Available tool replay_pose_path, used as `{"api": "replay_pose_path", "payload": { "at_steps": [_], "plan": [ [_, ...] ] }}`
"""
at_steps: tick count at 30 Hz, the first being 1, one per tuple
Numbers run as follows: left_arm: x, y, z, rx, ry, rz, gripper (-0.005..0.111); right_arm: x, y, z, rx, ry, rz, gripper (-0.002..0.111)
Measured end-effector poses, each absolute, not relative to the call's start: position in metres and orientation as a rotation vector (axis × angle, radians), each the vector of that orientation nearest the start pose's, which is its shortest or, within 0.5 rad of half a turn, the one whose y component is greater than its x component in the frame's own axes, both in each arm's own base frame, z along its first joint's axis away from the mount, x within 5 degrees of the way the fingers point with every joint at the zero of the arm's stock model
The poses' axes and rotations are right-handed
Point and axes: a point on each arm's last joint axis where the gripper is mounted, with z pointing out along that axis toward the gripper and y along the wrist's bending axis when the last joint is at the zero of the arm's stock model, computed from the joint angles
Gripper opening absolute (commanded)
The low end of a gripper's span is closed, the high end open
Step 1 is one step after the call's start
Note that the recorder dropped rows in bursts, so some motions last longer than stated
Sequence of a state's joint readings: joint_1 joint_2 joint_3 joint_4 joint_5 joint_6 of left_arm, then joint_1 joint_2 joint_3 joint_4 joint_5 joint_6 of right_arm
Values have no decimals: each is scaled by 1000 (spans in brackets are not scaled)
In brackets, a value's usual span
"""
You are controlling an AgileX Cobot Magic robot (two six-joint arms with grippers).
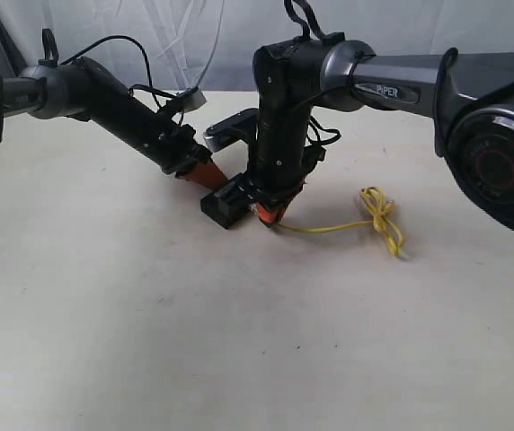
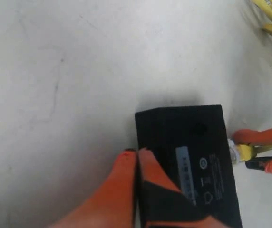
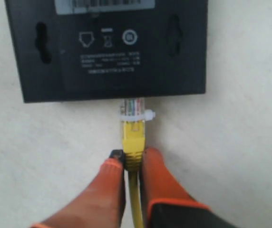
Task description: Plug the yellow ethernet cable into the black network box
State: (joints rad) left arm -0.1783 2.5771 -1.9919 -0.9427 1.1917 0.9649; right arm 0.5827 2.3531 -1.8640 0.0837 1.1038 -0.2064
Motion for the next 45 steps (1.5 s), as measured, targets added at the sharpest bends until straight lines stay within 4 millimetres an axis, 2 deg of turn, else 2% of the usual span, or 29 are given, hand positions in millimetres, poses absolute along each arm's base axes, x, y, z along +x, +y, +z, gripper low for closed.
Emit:
{"api": "replay_pose_path", "payload": {
  "at_steps": [4, 8, 14, 24, 32, 45],
  "plan": [
    [476, -155, 81, 938, 2507, -1177, 0, 391, 265, 128, -1140, 2868, 125, -1],
    [476, -155, 81, 941, 2505, -1176, 0, 390, 267, 118, -1134, 2888, 151, -1],
    [476, -155, 81, 943, 2505, -1178, 0, 391, 267, 118, -1128, 2885, 153, -1],
    [476, -155, 81, 934, 2504, -1177, 0, 395, 270, 130, -1182, 2870, 148, -1],
    [476, -155, 81, 936, 2502, -1175, 0, 396, 271, 122, -1196, 2876, 146, -1],
    [477, -155, 81, 948, 2493, -1170, 0, 401, 266, 123, -1318, 2796, 33, -1]
  ]
}}
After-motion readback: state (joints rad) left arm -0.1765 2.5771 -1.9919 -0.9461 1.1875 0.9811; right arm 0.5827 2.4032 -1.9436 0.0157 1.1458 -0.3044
